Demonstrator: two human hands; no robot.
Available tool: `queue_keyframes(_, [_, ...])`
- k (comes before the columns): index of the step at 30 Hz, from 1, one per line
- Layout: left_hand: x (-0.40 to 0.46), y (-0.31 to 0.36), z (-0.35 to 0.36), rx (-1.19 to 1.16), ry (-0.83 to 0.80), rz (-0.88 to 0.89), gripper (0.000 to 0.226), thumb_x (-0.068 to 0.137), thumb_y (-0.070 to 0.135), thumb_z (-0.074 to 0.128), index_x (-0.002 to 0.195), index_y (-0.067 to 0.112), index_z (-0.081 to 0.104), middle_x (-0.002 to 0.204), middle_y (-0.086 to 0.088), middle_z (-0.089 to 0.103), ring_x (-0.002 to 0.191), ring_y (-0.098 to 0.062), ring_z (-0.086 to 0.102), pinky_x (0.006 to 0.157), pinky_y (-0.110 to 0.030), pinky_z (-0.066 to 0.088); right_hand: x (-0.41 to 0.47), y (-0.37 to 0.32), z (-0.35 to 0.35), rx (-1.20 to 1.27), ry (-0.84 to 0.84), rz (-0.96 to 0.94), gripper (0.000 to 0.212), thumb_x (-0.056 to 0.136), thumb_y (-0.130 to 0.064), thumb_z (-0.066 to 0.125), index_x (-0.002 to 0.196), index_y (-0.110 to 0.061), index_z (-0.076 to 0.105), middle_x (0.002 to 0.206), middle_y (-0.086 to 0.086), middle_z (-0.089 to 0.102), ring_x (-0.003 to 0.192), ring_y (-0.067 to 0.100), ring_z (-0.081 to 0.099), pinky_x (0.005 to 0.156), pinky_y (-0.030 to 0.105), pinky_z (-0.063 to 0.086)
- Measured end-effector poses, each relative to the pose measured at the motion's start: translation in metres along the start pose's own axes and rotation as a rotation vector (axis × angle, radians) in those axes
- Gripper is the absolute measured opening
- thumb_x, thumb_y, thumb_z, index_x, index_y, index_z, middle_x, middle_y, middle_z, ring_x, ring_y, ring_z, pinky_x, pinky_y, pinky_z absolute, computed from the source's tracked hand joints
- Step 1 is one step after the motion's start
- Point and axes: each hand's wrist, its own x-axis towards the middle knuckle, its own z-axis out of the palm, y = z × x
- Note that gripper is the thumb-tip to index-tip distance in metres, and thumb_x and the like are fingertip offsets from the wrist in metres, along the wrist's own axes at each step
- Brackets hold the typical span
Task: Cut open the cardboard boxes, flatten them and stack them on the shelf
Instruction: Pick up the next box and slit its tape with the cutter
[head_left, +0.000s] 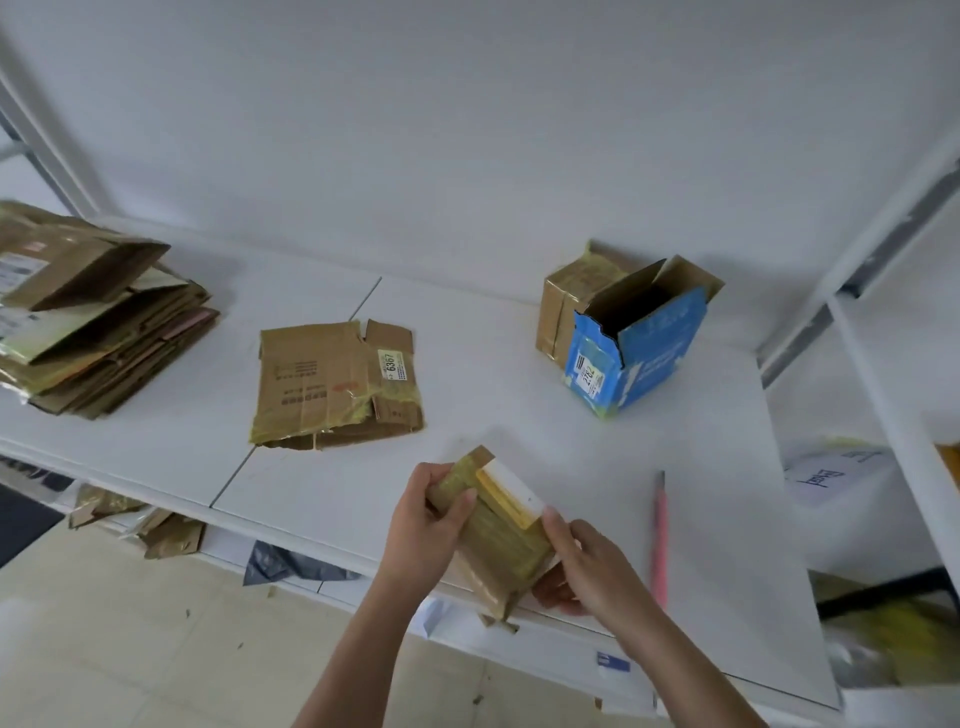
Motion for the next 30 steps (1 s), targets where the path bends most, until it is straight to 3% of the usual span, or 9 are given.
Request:
queue_keyframes(2, [0.000,-0.004,0.000,0.023,0.012,0.018,0.014,0.093,0.015,0.066,0.101,0.024,0.060,0.091,0.006,0.066,0.071,0.005,0.057,0.062,-0.008,0.044,0.005,0.008,-0.022,-0.115,0.163,-0.095,0.042,0.100,-0.052,0.038,0.101,-0.017,0.062,0.074,0.007,0.074,0.072,0.021,0.072,0.072,0.037,0.058])
queue_keyframes(4, [0.001,-0.006,0.001,0.026,0.021,0.032,0.014,0.093,0.017,0.067,0.101,0.026,0.061,0.090,0.007,0.066,0.070,0.004,0.056,0.062,-0.009,0.044,0.015,0.022,-0.056,-0.447,0.345,-0.100,0.027,0.104,-0.033,0.037,0.121,-0.028,0.058,0.098,0.006,0.073,0.091,0.025,0.068,0.084,0.036,0.053])
queue_keyframes(8, [0.001,-0.008,0.004,0.016,0.039,0.032,0.015,0.093,0.020,0.066,0.104,0.028,0.061,0.092,0.008,0.066,0.072,0.002,0.055,0.073,-0.020,0.048,0.029,0.050,-0.096,-1.210,0.337,-0.089,0.054,0.103,-0.021,0.030,0.151,-0.044,0.019,0.122,-0.003,0.047,0.107,0.014,0.060,0.082,0.028,0.048])
queue_keyframes(13, [-0.001,-0.007,0.005,0.004,0.052,0.022,0.016,0.093,0.021,0.066,0.107,0.028,0.061,0.097,0.008,0.066,0.082,-0.006,0.057,0.074,-0.020,0.048,0.048,0.046,-0.101,-1.479,0.259,-0.304,0.028,0.101,-0.030,0.039,0.124,-0.033,0.053,0.119,-0.009,0.053,0.108,0.009,0.059,0.079,0.027,0.050])
queue_keyframes(15, [-0.001,-0.008,0.004,-0.004,0.046,0.022,0.016,0.094,0.021,0.065,0.108,0.028,0.061,0.098,0.006,0.066,0.080,-0.002,0.057,0.071,-0.015,0.047,0.049,0.034,-0.098,-1.316,0.320,-0.383,0.019,0.098,-0.029,0.046,0.114,-0.030,0.056,0.110,-0.008,0.056,0.099,0.010,0.061,0.070,0.029,0.047])
queue_keyframes(19, [-0.001,-0.008,0.005,-0.042,0.055,0.016,0.016,0.094,0.020,0.065,0.109,0.025,0.061,0.097,0.005,0.065,0.072,0.009,0.056,0.063,-0.007,0.045,0.037,-0.005,-0.071,-0.410,0.521,-0.673,0.018,0.089,-0.012,0.064,0.082,-0.016,0.048,0.069,-0.005,0.059,0.059,0.017,0.056,0.050,0.033,0.041])
queue_keyframes(22, [-0.001,-0.008,0.007,-0.040,0.067,0.006,0.018,0.094,0.022,0.066,0.110,0.021,0.058,0.095,0.004,0.063,0.069,0.012,0.055,0.060,-0.006,0.044,0.026,-0.043,-0.032,0.090,0.232,-0.753,0.012,0.093,-0.008,0.063,0.088,-0.011,0.052,0.068,0.003,0.063,0.060,0.015,0.062,0.055,0.027,0.054])
queue_keyframes(25, [-0.002,-0.008,0.007,-0.040,0.099,0.005,0.023,0.092,0.024,0.068,0.108,0.015,0.054,0.088,0.001,0.060,0.062,0.010,0.053,0.058,-0.009,0.044,0.024,-0.055,0.008,0.307,-0.093,-0.695,0.010,0.098,-0.006,0.055,0.105,-0.009,0.062,0.086,0.007,0.069,0.086,0.023,0.069,0.082,0.034,0.059])
queue_keyframes(30, [-0.005,-0.008,0.011,-0.134,0.169,-0.035,0.016,0.091,0.028,0.070,0.100,0.019,0.060,0.085,0.003,0.067,0.069,-0.001,0.059,0.061,-0.014,0.048,0.031,-0.045,0.031,0.233,-0.078,-0.686,0.003,0.094,-0.011,0.064,0.093,-0.012,0.066,0.091,0.000,0.072,0.088,0.016,0.071,0.073,0.028,0.058])
